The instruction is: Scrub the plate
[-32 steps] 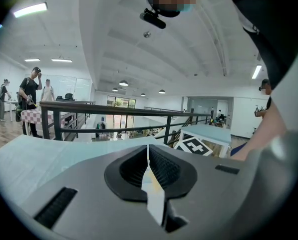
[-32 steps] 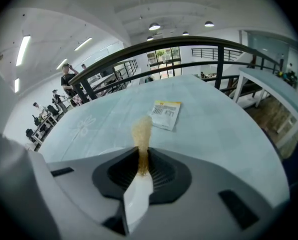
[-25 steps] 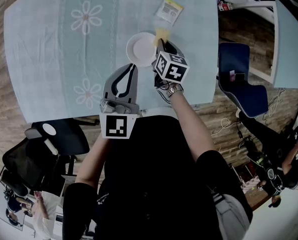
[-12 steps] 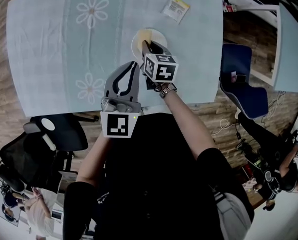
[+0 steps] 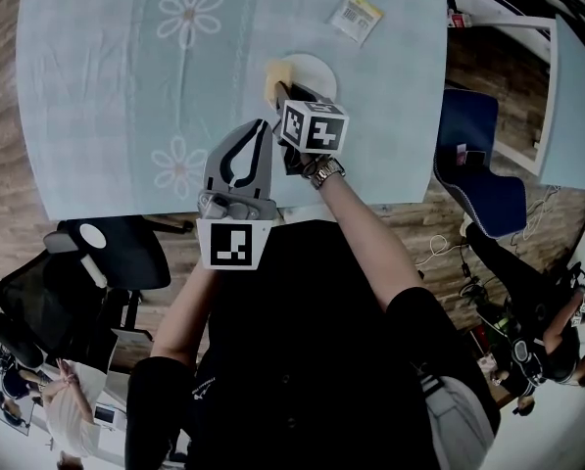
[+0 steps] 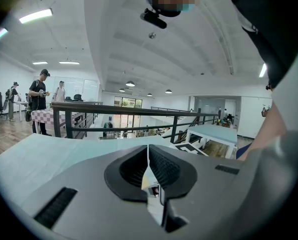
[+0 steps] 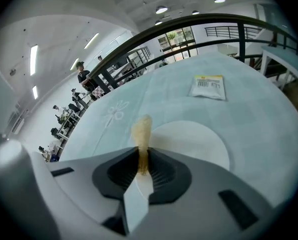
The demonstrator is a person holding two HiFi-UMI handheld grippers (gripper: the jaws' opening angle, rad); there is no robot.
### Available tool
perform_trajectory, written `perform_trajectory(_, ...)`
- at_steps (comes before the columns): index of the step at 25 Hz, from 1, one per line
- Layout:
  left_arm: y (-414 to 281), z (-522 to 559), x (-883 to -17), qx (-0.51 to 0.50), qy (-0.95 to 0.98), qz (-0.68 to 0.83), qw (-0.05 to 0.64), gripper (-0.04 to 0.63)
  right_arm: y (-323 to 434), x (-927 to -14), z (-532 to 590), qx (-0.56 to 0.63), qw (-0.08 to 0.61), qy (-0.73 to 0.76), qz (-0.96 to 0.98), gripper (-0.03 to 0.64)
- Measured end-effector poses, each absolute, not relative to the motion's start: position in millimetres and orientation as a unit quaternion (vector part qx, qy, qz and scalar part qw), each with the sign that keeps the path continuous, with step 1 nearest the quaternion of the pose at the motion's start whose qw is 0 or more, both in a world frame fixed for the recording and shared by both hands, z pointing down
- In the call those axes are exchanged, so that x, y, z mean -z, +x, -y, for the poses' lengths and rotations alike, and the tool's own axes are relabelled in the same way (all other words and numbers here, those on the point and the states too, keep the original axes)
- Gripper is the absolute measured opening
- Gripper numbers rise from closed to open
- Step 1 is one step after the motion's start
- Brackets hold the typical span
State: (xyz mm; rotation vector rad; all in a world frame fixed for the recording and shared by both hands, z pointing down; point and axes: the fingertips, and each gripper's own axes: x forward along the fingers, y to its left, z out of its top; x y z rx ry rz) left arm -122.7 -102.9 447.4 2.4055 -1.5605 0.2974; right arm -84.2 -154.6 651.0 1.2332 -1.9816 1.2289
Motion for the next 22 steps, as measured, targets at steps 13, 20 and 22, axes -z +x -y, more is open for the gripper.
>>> perform_trajectory(13, -110, 103, -450, -0.133, 0.844, 0.509, 0.103, 0.021, -59, -666, 154, -0.465, 0.252, 0.471, 0.706, 0.055)
perform_trajectory(20, -103, 102, -453, -0.142, 0.844, 0.505, 0.110, 0.021, -44, -667, 154, -0.466, 0.252, 0.475, 0.703, 0.055)
perform_trajectory(22, -101, 103, -450, -0.133, 0.845, 0.506, 0.107, 0.021, -38, -667, 153, -0.463, 0.253, 0.478, 0.702, 0.055)
